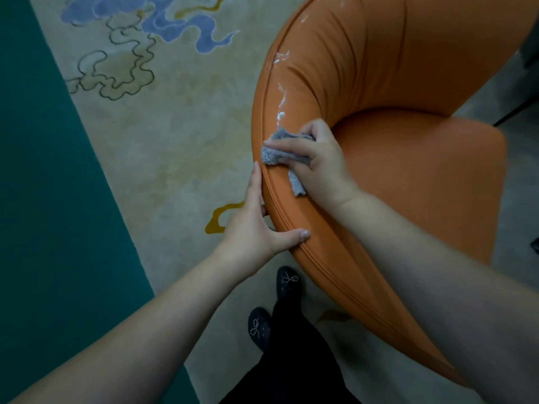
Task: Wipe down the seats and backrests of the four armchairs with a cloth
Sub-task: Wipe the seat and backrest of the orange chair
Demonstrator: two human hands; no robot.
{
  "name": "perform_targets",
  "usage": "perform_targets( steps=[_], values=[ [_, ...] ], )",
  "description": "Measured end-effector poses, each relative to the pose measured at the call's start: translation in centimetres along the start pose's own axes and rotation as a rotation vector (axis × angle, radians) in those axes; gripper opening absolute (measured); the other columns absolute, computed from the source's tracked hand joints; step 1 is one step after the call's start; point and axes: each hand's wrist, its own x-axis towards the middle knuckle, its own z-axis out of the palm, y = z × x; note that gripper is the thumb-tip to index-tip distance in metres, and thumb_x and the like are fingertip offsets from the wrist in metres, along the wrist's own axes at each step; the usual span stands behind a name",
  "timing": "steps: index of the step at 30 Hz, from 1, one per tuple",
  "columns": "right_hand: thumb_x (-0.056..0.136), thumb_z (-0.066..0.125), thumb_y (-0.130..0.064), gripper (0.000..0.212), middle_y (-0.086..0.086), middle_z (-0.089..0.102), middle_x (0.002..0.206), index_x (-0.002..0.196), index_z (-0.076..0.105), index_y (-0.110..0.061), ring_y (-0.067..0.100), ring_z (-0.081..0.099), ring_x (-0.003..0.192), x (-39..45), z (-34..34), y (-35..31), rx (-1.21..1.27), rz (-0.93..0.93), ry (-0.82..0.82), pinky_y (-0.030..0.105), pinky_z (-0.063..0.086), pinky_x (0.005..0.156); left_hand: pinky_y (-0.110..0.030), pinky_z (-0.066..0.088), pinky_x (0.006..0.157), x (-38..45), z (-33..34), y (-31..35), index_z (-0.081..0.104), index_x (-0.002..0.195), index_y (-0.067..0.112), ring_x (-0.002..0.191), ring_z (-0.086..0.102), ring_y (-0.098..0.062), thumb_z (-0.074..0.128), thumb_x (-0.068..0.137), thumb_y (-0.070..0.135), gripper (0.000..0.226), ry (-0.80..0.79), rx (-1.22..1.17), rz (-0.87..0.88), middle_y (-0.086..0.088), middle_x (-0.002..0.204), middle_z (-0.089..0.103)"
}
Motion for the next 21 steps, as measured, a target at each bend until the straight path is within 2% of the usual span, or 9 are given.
perform_targets(
  steps=[3,6,11,15,18,21],
  values=[
    [0.079,0.069,0.002,0.04,0.012,0.039,0.09,0.113,0.067,-0.018,0.007,0.041,0.085,-3.4,-0.7,0.1,0.054,-0.002,-0.037,0.01,0.035,0.081,-0.039,0.051,0.096,0.8,-0.8,0.5,-0.014,0.145,0.05,0.111,0.063,-0.024,0.087,0.061,0.04,0.132,0.024,0.035,0.018,0.006,0.135,0.048],
    [0.077,0.07,0.003,0.039,0.015,0.041,0.088,0.111,0.069,-0.015,0.021,0.046,0.084,-3.6,-0.6,0.2,0.043,-0.026,-0.026,0.019,0.039,0.078,-0.039,0.053,0.094,2.1,-1.9,1.0,-0.012,0.146,0.049,0.113,0.062,-0.021,0.087,0.06,0.042,0.132,0.008,0.05,0.015,0.003,0.138,0.051],
    [0.078,0.07,-0.002,0.031,0.013,0.037,0.086,0.108,0.072,-0.01,0.031,0.047,0.081,3.2,0.3,0.6,-0.03,-0.088,0.028,0.034,0.045,0.079,-0.039,0.052,0.095,4.1,-3.5,1.7,-0.004,0.149,0.048,0.113,0.062,-0.019,0.088,0.06,0.038,0.128,-0.009,0.032,0.018,0.005,0.138,0.053],
    [0.079,0.069,-0.002,0.034,0.013,0.039,0.089,0.111,0.07,-0.014,0.027,0.047,0.084,2.0,0.2,1.2,0.019,-0.047,0.053,0.033,0.045,0.08,-0.035,0.055,0.09,5.4,-4.2,2.1,-0.003,0.148,0.049,0.108,0.064,-0.016,0.088,0.06,0.035,0.127,-0.021,0.021,0.033,0.007,0.136,0.054],
    [0.078,0.069,0.0,0.035,0.013,0.04,0.09,0.111,0.07,-0.014,0.027,0.048,0.085,0.2,0.1,1.3,0.06,-0.056,0.042,0.036,0.048,0.078,-0.039,0.053,0.093,6.2,-4.6,2.5,-0.005,0.146,0.053,0.115,0.06,-0.018,0.088,0.059,0.038,0.128,-0.027,0.036,0.036,0.008,0.141,0.05],
    [0.077,0.066,0.0,0.035,0.016,0.044,0.087,0.108,0.072,-0.015,0.034,0.049,0.083,3.4,0.3,1.4,-0.03,-0.09,0.046,0.038,0.046,0.08,-0.039,0.049,0.099,7.1,-4.8,2.8,-0.002,0.148,0.05,0.123,0.055,-0.017,0.089,0.057,0.038,0.129,-0.011,0.026,0.04,0.004,0.144,0.047]
  ],
)
